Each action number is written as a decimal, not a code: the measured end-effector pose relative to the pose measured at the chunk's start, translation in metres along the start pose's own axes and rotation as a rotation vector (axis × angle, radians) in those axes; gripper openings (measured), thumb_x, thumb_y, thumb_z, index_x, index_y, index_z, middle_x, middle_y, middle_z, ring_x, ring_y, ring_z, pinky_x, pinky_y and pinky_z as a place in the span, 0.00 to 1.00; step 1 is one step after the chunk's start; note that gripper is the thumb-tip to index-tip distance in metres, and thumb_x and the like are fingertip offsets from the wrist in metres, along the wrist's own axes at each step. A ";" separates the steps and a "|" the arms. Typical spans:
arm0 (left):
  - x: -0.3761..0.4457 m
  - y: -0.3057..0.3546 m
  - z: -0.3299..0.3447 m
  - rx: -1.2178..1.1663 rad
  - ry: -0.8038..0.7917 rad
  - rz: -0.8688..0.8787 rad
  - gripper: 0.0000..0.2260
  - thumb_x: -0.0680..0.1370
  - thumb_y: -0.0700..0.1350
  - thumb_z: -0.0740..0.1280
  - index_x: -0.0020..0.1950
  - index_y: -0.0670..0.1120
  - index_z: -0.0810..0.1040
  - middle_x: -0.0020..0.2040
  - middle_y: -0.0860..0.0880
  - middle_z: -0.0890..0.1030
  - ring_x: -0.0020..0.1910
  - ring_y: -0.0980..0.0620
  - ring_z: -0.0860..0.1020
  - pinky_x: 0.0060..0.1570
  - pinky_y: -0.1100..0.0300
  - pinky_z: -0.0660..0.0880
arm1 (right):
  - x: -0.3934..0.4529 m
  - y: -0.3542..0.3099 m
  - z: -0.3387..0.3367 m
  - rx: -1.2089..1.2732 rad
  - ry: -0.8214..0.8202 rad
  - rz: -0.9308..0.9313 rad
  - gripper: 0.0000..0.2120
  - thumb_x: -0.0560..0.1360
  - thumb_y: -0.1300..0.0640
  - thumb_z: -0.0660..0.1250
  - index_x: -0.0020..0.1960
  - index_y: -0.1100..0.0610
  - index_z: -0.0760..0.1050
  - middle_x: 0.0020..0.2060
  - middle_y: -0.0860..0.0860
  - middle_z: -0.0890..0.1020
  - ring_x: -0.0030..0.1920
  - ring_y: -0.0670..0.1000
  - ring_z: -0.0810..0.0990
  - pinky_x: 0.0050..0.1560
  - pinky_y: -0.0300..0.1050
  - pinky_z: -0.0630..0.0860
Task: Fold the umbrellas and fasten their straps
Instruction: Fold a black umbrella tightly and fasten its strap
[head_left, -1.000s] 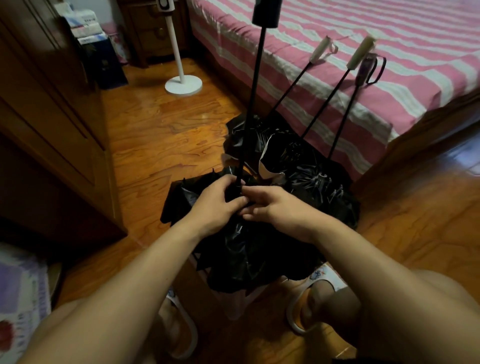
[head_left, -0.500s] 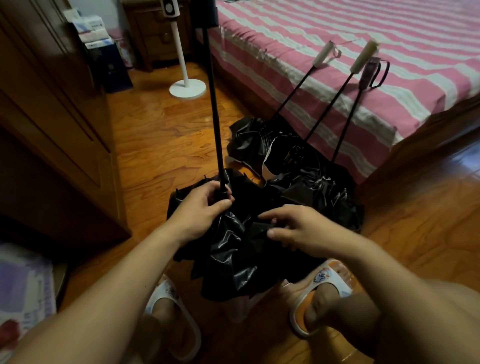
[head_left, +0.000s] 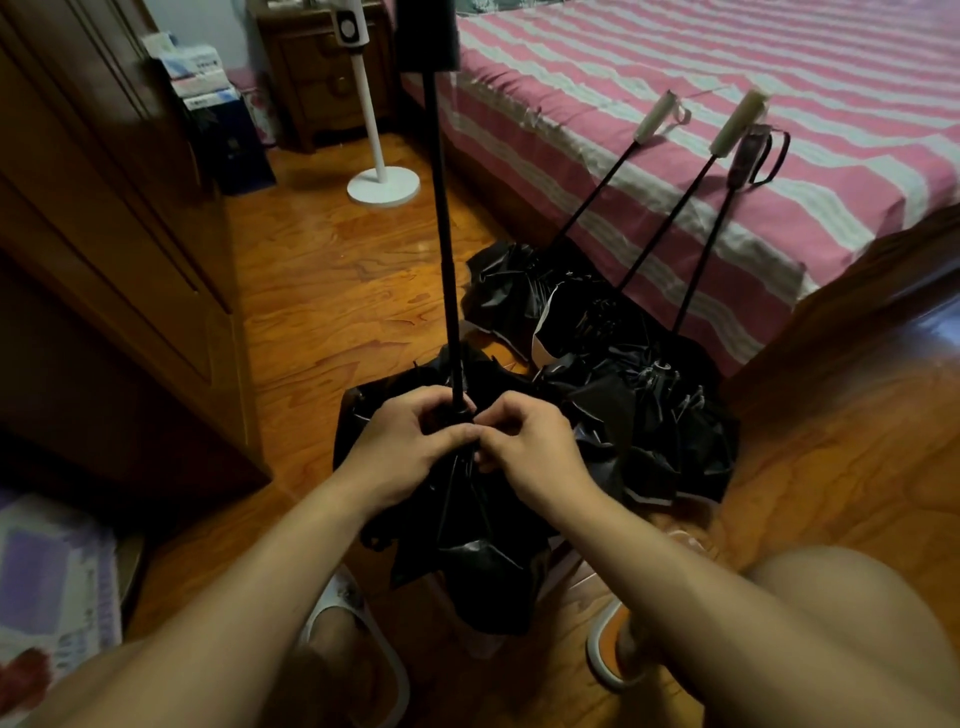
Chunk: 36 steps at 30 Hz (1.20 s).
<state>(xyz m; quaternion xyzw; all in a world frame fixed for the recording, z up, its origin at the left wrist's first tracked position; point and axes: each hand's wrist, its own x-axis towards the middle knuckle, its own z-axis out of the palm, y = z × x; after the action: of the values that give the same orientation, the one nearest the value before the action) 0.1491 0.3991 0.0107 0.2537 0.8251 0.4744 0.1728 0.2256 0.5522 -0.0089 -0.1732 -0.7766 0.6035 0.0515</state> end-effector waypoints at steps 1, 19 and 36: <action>0.000 0.000 0.002 -0.021 -0.004 0.022 0.05 0.77 0.47 0.74 0.52 0.53 0.83 0.48 0.55 0.83 0.48 0.60 0.81 0.47 0.66 0.75 | -0.002 0.001 0.000 -0.004 -0.009 0.002 0.10 0.77 0.60 0.73 0.41 0.47 0.80 0.36 0.51 0.85 0.38 0.48 0.86 0.43 0.49 0.85; -0.005 -0.003 -0.003 -0.007 -0.097 0.110 0.06 0.78 0.43 0.73 0.53 0.51 0.84 0.50 0.54 0.80 0.52 0.55 0.80 0.53 0.64 0.75 | -0.002 0.004 -0.029 -0.389 -0.112 -0.113 0.12 0.79 0.55 0.71 0.62 0.48 0.82 0.51 0.41 0.82 0.52 0.36 0.78 0.50 0.27 0.72; -0.018 0.001 0.015 -0.189 0.218 -0.190 0.17 0.76 0.46 0.76 0.62 0.56 0.78 0.56 0.56 0.82 0.56 0.59 0.80 0.58 0.59 0.77 | -0.010 0.007 0.017 -0.318 0.147 -0.131 0.03 0.78 0.55 0.71 0.49 0.51 0.84 0.40 0.41 0.77 0.43 0.37 0.76 0.41 0.27 0.69</action>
<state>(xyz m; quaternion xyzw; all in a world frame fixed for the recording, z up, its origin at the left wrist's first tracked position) 0.1717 0.3993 0.0046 0.1044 0.8109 0.5561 0.1495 0.2311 0.5348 -0.0192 -0.1720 -0.8659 0.4543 0.1194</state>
